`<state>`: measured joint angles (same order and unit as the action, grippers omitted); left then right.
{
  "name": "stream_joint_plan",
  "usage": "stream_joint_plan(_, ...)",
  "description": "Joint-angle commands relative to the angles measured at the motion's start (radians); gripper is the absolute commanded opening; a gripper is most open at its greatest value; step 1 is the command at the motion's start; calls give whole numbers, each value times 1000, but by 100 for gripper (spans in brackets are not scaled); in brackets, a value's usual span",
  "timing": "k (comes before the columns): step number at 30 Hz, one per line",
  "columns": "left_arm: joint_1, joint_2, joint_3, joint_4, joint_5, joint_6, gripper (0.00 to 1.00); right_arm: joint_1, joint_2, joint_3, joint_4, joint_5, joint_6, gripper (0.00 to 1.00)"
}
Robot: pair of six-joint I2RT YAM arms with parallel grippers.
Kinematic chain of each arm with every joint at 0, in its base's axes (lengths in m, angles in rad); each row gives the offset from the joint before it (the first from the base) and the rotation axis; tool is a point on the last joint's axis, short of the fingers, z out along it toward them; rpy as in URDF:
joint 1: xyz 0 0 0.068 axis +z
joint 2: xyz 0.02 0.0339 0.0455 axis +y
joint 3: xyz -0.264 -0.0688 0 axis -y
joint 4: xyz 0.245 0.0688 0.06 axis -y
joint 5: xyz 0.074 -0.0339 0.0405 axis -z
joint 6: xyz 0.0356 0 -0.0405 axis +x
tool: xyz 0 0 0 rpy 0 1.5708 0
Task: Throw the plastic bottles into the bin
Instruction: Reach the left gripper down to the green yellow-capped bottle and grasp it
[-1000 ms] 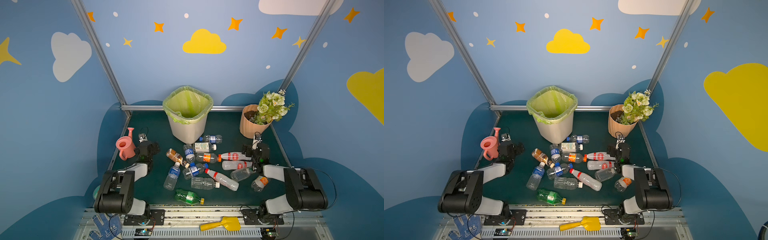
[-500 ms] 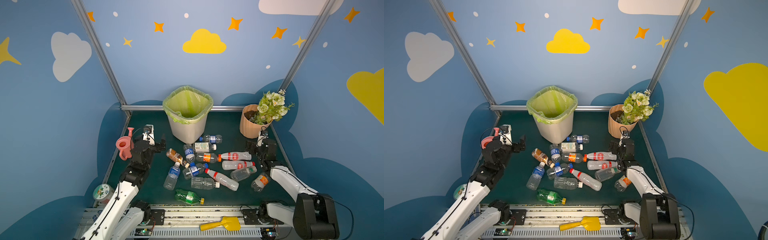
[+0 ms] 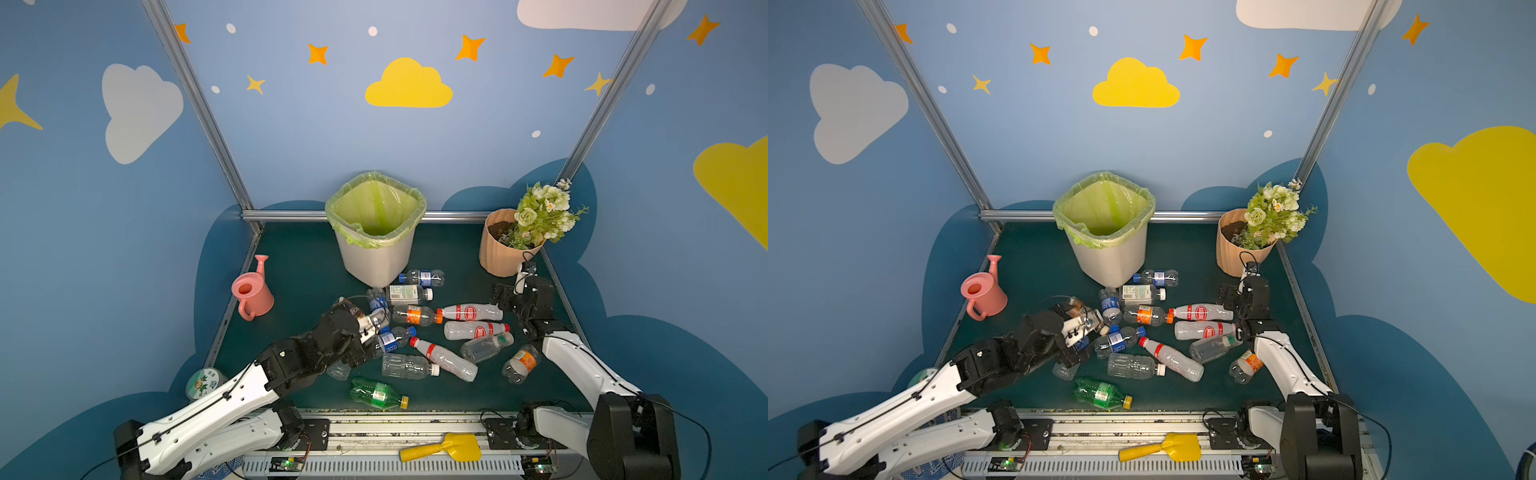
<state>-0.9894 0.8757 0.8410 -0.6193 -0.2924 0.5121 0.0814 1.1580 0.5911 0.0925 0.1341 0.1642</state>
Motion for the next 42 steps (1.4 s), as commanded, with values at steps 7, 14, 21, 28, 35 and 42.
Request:
stream_joint_plan(7,-193,113,2,-243,108,104,99,14,-16,33,-32,2,9,97)
stream_joint_plan(14,-233,152,-33,-262,252,134,97,17,-19,23,-40,20,18,97)
stream_joint_plan(21,-236,233,-72,-214,266,116,94,23,-23,17,-32,32,22,97)
stream_joint_plan(28,-235,302,-97,-122,234,85,89,26,-10,14,-16,30,28,97)
stream_joint_plan(35,-235,419,-70,-111,256,57,81,27,0,9,0,31,20,97)
stream_joint_plan(42,-235,463,-78,-101,281,53,76,27,19,6,18,32,14,97)
